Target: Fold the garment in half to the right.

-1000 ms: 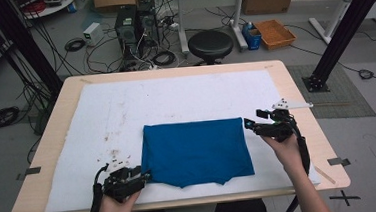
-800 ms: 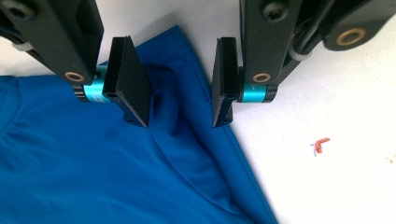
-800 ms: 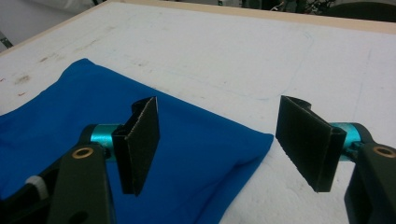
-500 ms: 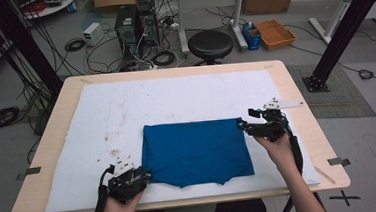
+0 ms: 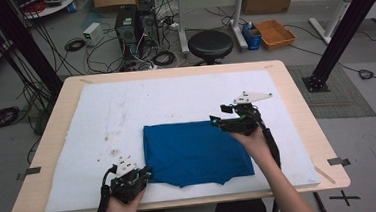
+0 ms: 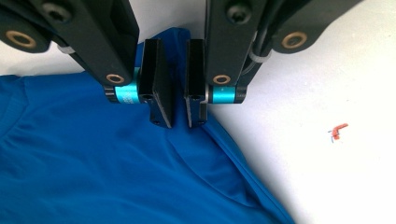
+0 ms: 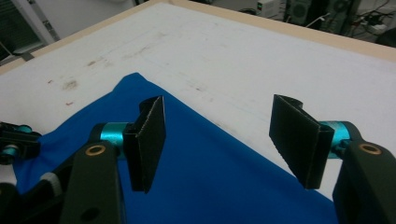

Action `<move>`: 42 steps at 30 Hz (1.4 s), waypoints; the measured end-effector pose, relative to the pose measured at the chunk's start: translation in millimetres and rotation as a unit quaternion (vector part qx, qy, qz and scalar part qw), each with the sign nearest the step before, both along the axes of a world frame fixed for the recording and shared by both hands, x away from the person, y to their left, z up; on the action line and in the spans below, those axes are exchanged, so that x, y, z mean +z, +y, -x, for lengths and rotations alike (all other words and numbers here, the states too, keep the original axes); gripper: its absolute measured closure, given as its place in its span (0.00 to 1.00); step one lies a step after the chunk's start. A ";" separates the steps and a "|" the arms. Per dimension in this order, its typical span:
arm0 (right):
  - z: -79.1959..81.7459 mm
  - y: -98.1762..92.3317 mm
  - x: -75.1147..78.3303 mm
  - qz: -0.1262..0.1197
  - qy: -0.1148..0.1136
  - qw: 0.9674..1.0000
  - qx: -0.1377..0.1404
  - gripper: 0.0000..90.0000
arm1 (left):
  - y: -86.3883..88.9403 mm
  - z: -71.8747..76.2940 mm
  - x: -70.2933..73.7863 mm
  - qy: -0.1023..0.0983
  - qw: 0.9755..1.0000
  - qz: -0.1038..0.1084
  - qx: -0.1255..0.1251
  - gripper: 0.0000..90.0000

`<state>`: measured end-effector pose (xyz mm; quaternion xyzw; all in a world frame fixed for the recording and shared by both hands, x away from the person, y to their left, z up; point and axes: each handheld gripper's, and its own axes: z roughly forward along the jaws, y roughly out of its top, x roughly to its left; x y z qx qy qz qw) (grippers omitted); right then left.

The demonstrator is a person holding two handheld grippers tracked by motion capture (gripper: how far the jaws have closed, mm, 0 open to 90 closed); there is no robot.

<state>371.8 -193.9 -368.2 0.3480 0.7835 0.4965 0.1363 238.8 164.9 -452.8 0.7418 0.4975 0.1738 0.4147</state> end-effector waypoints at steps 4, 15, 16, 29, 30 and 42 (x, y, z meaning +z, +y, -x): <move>-9.8 22.5 0.7 0.006 0.009 1.000 0.019 0.43 | 0.9 -0.7 0.5 0.000 1.000 0.002 -0.001 0.91; -48.6 104.0 -16.5 0.040 0.046 0.996 0.070 0.51 | 4.4 -0.7 -0.1 0.000 1.000 0.005 -0.006 0.91; -51.1 112.1 -18.8 0.041 0.050 0.995 0.071 0.51 | 4.8 -0.7 -0.2 0.000 1.000 0.004 -0.007 0.91; -76.1 198.7 -44.9 0.091 0.084 0.987 0.105 0.63 | 7.6 -1.0 -1.0 0.003 1.000 0.015 -0.010 0.91; -77.5 203.7 -47.7 0.095 0.086 0.986 0.106 0.63 | 7.8 -1.2 -1.2 0.003 1.000 0.016 -0.011 0.91; -87.8 233.5 -70.3 0.124 0.097 0.982 0.099 0.73 | 8.6 -1.2 -1.2 0.003 1.000 0.017 -0.013 0.91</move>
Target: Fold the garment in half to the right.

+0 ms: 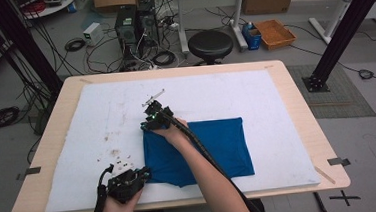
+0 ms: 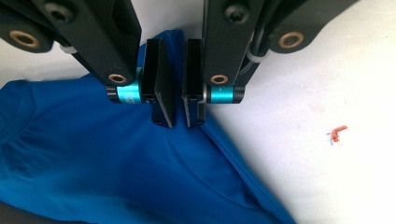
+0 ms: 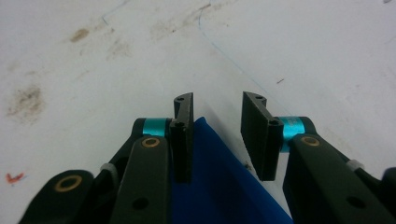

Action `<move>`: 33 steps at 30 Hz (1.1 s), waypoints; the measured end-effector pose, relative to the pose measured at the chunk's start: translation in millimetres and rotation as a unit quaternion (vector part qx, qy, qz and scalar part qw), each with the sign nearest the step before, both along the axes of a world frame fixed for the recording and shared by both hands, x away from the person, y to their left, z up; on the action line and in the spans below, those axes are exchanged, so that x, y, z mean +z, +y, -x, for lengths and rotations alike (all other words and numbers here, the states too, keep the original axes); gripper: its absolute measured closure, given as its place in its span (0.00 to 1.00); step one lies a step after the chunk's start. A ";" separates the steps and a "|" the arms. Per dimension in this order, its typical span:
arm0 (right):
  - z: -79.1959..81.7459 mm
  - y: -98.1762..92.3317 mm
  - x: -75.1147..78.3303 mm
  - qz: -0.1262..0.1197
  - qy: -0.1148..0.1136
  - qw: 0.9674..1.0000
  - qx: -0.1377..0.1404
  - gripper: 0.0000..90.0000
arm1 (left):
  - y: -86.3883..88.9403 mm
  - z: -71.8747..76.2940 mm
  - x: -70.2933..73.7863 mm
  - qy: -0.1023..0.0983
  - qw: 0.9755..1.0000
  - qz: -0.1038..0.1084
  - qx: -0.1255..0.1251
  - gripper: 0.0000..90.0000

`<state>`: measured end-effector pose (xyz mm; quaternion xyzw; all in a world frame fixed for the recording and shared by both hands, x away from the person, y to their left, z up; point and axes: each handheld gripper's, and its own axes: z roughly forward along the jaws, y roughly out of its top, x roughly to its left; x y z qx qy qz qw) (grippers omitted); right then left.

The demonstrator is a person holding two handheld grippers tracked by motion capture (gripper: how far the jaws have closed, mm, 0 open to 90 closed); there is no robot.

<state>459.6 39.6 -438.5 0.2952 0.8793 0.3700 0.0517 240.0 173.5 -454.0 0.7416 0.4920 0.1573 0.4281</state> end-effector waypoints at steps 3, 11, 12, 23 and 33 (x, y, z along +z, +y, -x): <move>-0.7 4.0 -3.3 0.013 -0.006 1.000 0.003 0.77 | 0.2 -0.1 0.1 0.000 1.000 -0.001 -0.001 0.91; 4.3 7.7 0.3 0.026 -0.022 0.999 0.018 0.97 | 0.3 1.0 1.0 -0.001 1.000 0.000 0.000 0.92; 3.9 6.6 1.2 0.022 -0.020 0.999 0.020 0.98 | 0.5 1.5 1.6 -0.002 1.000 0.001 0.000 0.93; 9.1 -23.1 38.2 -0.038 -0.017 0.999 0.026 0.97 | -3.4 9.2 21.1 -0.039 0.999 0.011 -0.013 0.94; 11.4 -86.2 63.4 -0.096 -0.008 0.995 0.028 0.97 | -43.6 14.3 49.9 -0.062 0.995 0.038 -0.073 0.94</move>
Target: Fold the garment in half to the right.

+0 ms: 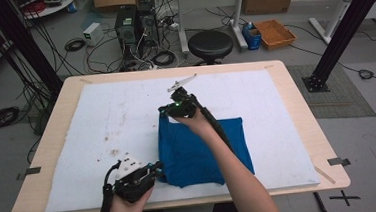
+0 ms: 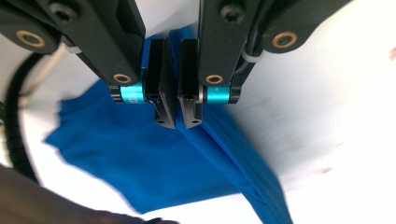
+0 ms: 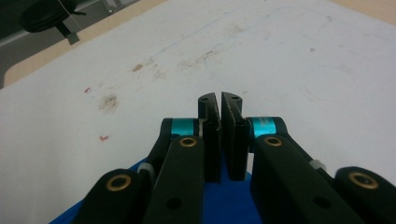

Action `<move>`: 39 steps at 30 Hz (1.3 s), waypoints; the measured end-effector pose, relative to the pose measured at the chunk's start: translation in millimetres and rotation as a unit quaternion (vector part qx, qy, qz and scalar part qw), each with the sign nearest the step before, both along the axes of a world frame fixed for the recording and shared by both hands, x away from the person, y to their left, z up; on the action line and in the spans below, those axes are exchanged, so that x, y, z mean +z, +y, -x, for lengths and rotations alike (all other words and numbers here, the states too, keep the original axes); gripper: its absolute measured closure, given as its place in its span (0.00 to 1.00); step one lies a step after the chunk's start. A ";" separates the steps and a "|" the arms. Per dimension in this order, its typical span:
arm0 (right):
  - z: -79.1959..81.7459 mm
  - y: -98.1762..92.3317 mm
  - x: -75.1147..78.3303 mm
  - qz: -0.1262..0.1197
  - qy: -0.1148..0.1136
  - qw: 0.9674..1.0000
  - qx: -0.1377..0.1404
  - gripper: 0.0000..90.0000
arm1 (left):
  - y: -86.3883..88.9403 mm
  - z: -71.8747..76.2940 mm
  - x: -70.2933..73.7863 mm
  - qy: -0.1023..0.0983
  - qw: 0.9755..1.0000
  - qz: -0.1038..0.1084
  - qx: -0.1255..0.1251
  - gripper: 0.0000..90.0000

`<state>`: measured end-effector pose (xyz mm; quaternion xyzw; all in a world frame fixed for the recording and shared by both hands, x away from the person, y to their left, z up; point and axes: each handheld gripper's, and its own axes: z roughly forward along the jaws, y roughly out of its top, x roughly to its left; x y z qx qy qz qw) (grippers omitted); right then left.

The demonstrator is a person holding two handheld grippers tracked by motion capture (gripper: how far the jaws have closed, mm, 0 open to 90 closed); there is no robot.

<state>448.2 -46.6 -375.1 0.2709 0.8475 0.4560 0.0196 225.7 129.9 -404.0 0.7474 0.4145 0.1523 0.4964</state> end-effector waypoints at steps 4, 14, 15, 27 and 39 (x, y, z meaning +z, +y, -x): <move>-1.2 -36.9 7.1 -0.013 0.003 1.000 -0.007 0.97 | -28.7 -4.9 8.2 -0.005 1.000 0.002 -0.028 0.94; 1.6 -124.1 10.6 -0.020 0.011 0.998 -0.053 0.97 | -103.5 -22.3 8.3 -0.005 0.997 0.010 -0.080 0.95; 1.6 -132.1 9.5 -0.020 0.010 0.998 -0.057 0.97 | -110.6 -23.7 7.5 -0.006 0.997 0.011 -0.081 0.95; -0.5 -198.7 -9.2 0.017 0.022 0.994 -0.101 0.97 | -181.5 -39.5 -11.0 0.004 0.995 -0.002 -0.101 0.95; -0.8 -220.9 -27.5 0.072 0.019 0.984 -0.159 0.89 | -207.8 -43.9 -21.3 -0.020 0.993 0.014 -0.113 0.61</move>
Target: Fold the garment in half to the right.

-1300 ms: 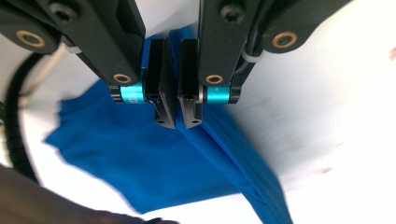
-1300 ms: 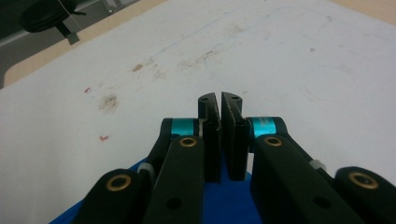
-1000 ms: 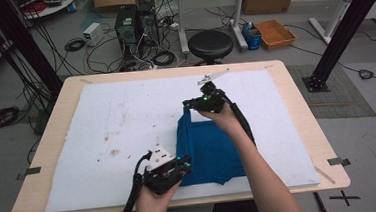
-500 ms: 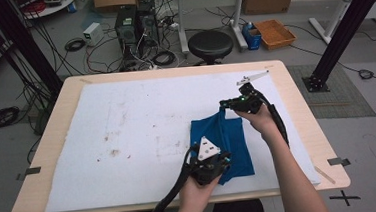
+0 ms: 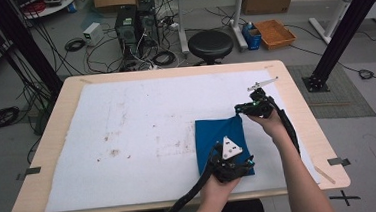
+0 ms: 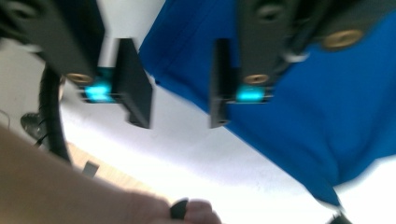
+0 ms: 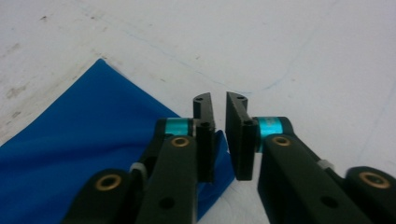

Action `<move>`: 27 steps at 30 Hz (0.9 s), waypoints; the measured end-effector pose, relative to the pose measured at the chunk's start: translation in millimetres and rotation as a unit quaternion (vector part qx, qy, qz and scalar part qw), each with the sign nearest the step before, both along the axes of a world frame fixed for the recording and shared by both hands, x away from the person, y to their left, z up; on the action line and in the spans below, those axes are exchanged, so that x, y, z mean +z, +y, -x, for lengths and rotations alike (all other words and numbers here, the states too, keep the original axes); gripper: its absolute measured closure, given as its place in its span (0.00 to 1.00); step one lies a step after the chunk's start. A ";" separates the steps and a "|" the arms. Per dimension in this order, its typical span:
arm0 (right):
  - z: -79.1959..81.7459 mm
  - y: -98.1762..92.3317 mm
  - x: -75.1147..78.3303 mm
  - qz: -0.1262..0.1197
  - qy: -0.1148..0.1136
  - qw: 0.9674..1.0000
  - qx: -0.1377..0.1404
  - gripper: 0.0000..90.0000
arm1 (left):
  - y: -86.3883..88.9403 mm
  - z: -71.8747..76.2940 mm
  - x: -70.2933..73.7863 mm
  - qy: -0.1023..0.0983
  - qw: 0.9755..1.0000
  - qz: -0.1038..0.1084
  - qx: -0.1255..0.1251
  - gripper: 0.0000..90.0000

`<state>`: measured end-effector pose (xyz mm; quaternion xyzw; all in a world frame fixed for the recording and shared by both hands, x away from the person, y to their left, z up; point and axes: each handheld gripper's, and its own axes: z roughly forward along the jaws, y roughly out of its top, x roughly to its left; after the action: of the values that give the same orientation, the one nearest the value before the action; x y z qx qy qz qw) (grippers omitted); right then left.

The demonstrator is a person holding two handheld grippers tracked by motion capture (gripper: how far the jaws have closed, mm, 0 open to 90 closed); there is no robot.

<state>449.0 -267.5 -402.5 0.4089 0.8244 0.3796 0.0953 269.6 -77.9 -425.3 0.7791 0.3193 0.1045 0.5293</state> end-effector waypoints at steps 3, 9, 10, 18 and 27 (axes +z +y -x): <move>5.3 -5.2 1.7 -0.007 -0.006 0.999 -0.031 0.83 | 7.1 3.2 4.7 -0.019 1.000 -0.003 0.008 0.56; 16.9 5.3 6.5 -0.016 0.005 0.999 -0.050 0.77 | 40.1 2.0 12.8 -0.034 0.999 -0.016 0.025 0.54; 18.5 9.9 6.1 0.001 0.002 0.999 -0.050 0.79 | 46.7 1.1 13.5 -0.034 0.999 -0.018 0.027 0.54; 23.0 5.6 -12.6 0.020 0.000 0.996 -0.084 1.00 | 97.3 -4.1 16.7 -0.032 0.997 -0.035 0.065 0.54; 52.4 -21.3 -10.4 -0.060 0.000 0.992 -0.114 0.82 | 139.6 -1.8 19.6 -0.042 0.994 -0.050 0.086 0.54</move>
<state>396.6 -288.8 -412.9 0.5050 0.7485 0.4146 0.1132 271.4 61.7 -405.7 0.7695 0.3566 0.1982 0.4914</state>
